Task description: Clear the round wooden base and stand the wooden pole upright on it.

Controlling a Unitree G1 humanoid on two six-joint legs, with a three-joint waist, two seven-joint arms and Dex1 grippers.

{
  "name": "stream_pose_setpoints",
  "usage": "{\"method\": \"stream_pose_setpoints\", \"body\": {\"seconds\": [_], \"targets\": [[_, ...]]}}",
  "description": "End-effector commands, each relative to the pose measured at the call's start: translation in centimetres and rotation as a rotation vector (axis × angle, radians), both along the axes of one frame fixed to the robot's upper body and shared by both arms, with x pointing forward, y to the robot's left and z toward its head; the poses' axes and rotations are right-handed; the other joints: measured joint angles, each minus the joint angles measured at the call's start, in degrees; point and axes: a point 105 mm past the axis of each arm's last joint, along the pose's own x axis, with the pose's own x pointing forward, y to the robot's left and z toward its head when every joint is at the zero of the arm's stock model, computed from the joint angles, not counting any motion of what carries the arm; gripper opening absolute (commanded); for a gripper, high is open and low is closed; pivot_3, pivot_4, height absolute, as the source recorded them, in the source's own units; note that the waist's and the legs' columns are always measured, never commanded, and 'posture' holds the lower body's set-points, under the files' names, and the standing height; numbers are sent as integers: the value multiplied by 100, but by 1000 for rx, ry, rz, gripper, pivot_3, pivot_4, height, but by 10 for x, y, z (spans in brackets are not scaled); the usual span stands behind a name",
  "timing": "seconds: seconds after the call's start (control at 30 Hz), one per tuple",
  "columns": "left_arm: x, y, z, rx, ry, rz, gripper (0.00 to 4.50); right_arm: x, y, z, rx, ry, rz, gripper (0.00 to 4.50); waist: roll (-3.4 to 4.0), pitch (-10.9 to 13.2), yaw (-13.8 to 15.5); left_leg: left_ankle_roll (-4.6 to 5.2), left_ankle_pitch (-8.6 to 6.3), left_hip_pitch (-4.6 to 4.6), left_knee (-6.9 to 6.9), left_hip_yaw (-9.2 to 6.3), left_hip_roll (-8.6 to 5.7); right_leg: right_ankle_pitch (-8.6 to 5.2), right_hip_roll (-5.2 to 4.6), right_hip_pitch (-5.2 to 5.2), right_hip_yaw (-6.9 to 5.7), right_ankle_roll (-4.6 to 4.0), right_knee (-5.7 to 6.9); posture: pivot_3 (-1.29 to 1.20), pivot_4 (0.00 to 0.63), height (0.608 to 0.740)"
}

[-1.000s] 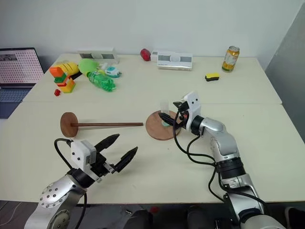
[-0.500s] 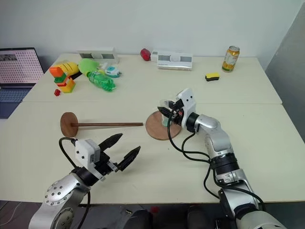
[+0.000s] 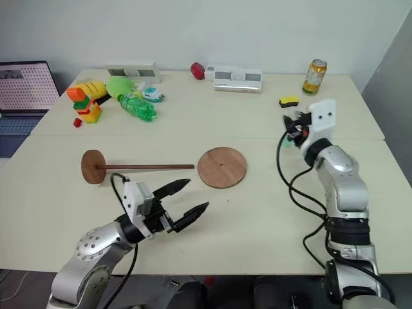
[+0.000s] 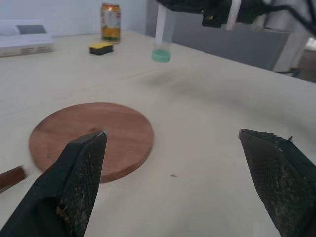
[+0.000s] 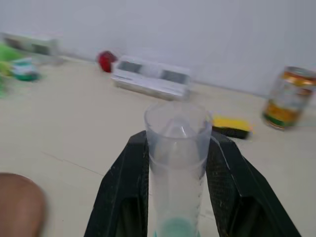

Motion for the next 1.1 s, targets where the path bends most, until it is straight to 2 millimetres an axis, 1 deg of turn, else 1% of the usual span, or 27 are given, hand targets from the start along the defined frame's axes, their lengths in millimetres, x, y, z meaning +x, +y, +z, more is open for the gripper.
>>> {"method": "stream_pose_setpoints", "body": {"seconds": [0.03,0.17,0.23,0.3,0.43,0.53,0.57,0.6,0.63,0.7,0.73,0.83,0.87,0.9,0.93,0.97,1.0,1.03,1.1], "targets": [[6,-4,5,-7,-9,-60,4500,7,-22,-11,44,54,-111,1211,0,0,-33,1,0,2,0,4,0,0,0,-1,3,0,4,0,150,740],[11,-3,5,3,-15,-73,4500,8,-21,-27,77,97,-106,1211,0,-2,-83,1,1,4,1,7,0,0,2,1,5,0,6,0,150,740],[12,-3,5,2,-16,-74,4500,7,-20,-32,67,100,-97,1910,0,-2,-88,1,1,2,2,4,1,0,2,2,3,0,3,0,150,740],[12,-3,5,-1,-15,-68,4500,5,-19,-33,73,96,-87,2217,0,-2,-91,1,1,2,2,3,1,0,1,2,3,0,2,0,150,740],[9,-2,2,-3,-11,-56,4500,2,-21,-31,71,85,-86,3106,2,-1,-88,1,1,-1,2,6,-1,0,-1,-1,5,0,3,0,150,740],[6,1,0,-6,-6,-35,4500,-2,-26,-20,67,51,-95,3791,3,-1,-88,1,1,0,2,4,0,0,-1,-1,4,0,3,0,150,740],[5,2,-1,-7,-3,-27,4500,-3,-28,-16,60,37,-104,4089,3,-1,-87,1,1,0,1,4,0,0,-1,-1,4,0,4,0,150,740],[5,2,-2,-8,0,-22,4500,-4,-31,-11,52,23,-118,4219,3,-1,-86,1,1,-1,2,3,1,0,-1,-1,3,0,3,0,150,740],[4,3,-3,-9,2,-17,4500,-6,-34,-4,43,-1,-130,4483,3,-1,-86,1,1,-1,2,2,0,0,-1,-1,3,0,3,0,150,740],[3,5,-5,-8,9,-5,4500,-10,-37,10,29,-48,-145,4483,3,-1,-85,2,0,-1,3,2,0,0,-1,-1,4,0,4,0,150,740],[3,7,-7,-11,20,11,4500,-13,-39,21,25,-81,-156,4483,3,-1,-84,1,0,-1,3,2,-1,0,-1,0,4,0,4,0,150,740],[4,13,-12,-18,44,46,4500,-19,-41,38,20,-135,-167,4483,3,-1,-81,2,0,-1,2,1,0,0,-1,-1,3,0,4,0,150,740],[4,17,-15,-26,64,73,4500,-22,-35,53,22,-181,-145,4483,3,-1,-81,2,0,-2,2,-1,0,0,-1,-1,2,0,4,0,150,740],[5,20,-17,-32,78,93,4500,-24,-31,64,23,-214,-127,4483,3,-1,-80,2,0,-1,2,0,0,0,-1,0,2,0,4,0,150,740],[4,23,-20,-28,92,118,4500,-27,-19,83,30,-271,-73,4483,4,0,-85,1,0,-1,2,0,0,0,-1,0,3,0,4,0,150,740],[7,26,-24,-20,102,166,4500,-30,-6,96,35,-311,-20,4483,12,5,-115,2,0,0,3,2,0,0,-1,-1,5,0,6,0,150,740],[9,30,-27,-25,113,212,4500,-32,9,104,39,-332,51,4483,17,8,-137,2,0,1,3,12,1,0,-1,-5,12,0,10,0,150,740],[11,32,-29,-28,118,255,4500,-35,23,107,32,-335,119,4483,18,8,-141,2,0,2,3,17,1,0,-2,-9,17,0,18,0,150,740],[15,37,-31,-37,121,315,4500,-39,42,105,20,-316,213,4483,17,6,-135,3,0,5,3,11,4,0,1,-9,12,0,22,0,150,740]]}}
